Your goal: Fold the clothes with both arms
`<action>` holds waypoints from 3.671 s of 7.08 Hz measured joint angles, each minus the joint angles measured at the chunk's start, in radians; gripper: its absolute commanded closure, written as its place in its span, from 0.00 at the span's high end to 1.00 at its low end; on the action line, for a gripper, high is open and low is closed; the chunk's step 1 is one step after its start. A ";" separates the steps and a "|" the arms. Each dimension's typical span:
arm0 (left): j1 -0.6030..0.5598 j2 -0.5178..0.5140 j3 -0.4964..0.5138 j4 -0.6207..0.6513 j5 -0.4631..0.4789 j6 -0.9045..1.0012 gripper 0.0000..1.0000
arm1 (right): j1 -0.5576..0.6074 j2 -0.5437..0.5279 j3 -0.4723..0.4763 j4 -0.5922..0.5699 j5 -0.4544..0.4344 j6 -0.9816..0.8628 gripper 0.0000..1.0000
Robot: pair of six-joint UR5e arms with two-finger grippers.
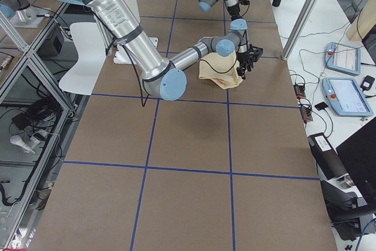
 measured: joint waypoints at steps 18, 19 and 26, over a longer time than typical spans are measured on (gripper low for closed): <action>0.002 0.048 -0.213 0.021 -0.140 -0.074 0.35 | -0.662 -0.446 0.766 -0.288 -0.287 0.565 0.17; 0.030 0.049 -0.264 0.045 -0.147 -0.137 0.36 | -0.750 -0.447 0.816 -0.350 -0.295 0.631 0.97; 0.276 0.124 -0.515 0.532 0.026 -0.228 0.49 | -0.501 -0.399 0.921 -0.400 -0.156 0.529 1.00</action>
